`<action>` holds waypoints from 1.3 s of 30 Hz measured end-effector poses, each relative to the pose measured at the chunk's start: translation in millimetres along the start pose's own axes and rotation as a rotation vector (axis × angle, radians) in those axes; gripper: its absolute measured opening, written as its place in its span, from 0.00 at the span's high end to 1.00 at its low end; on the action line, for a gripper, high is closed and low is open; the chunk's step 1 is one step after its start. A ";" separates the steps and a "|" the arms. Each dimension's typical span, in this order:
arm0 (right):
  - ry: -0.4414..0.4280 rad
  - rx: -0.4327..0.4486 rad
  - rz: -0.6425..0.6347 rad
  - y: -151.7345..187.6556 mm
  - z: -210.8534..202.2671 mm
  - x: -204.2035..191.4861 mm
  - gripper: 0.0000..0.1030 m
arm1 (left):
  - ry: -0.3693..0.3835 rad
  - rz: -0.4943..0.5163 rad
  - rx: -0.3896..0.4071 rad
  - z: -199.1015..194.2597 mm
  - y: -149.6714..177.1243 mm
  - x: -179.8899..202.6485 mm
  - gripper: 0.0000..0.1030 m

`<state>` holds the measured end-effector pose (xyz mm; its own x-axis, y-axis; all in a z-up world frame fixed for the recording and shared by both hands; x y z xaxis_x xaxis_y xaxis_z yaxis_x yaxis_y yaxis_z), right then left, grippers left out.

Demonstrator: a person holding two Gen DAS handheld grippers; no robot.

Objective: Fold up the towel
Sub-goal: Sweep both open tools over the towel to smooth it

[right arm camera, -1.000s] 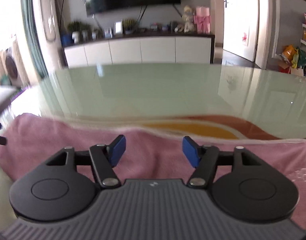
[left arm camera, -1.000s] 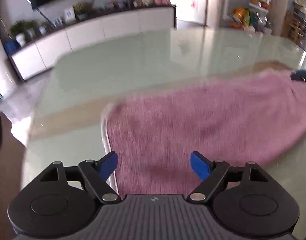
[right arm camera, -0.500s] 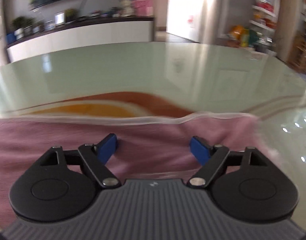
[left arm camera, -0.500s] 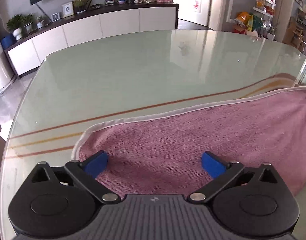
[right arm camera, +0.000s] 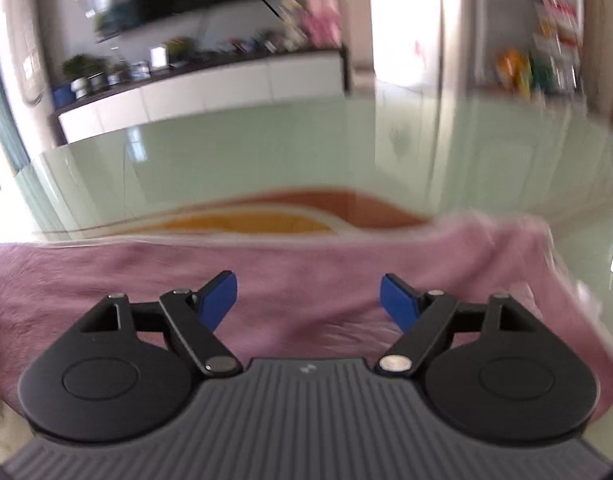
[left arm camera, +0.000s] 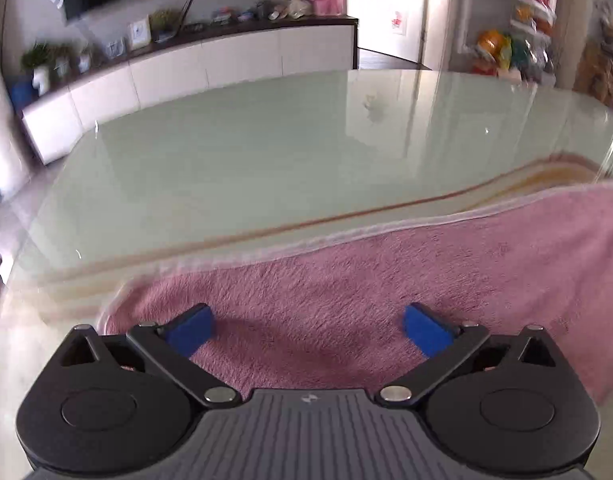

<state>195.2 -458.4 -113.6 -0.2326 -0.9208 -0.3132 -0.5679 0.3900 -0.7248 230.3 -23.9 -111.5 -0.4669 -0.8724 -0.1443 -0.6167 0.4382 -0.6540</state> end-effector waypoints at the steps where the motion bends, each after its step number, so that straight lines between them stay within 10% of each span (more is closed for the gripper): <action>1: -0.031 -0.003 0.009 -5.7 -1.9 16.0 0.29 | 0.000 0.005 0.004 -0.8 2.5 -3.9 0.00; 4: -0.067 -0.012 0.073 -25.3 -4.7 56.9 0.51 | -0.002 0.004 0.001 -1.2 7.1 -13.9 0.00; 7: 0.067 0.046 0.119 -44.4 -13.7 88.0 0.49 | -0.013 -0.006 -0.003 -2.0 9.1 -18.2 0.00; 14: -0.154 0.043 0.039 -9.5 -73.5 64.9 0.25 | -0.070 -0.020 -0.011 -12.4 20.1 -19.4 0.00; 23: 0.180 0.012 -0.175 8.9 -75.0 92.5 0.31 | -0.078 -0.052 0.019 -24.7 33.7 -26.2 0.00; 29: 0.024 0.072 -0.173 16.7 -84.0 57.6 0.29 | -0.140 -0.079 0.001 -41.9 36.5 -20.8 0.11; 39: 0.193 -0.031 -0.115 38.2 -89.8 89.7 0.09 | -0.074 -0.015 0.030 -69.8 60.6 25.8 0.00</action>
<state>81.7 -526.9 -114.3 -0.3098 -0.9451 -0.1045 -0.6225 0.2846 -0.7290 136.7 -4.7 -103.0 -0.4091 -0.8929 -0.1882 -0.6037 0.4195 -0.6779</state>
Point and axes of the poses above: each gripper's, at about its wrist camera, not at the fingertips, and z roughly the way its jaws point, x to its right, y to its underside, the point moved 4 cm from there along z, roughly the way its jaws point, and after that the axes turned 12 degrees about z, right-handed, at the moved point
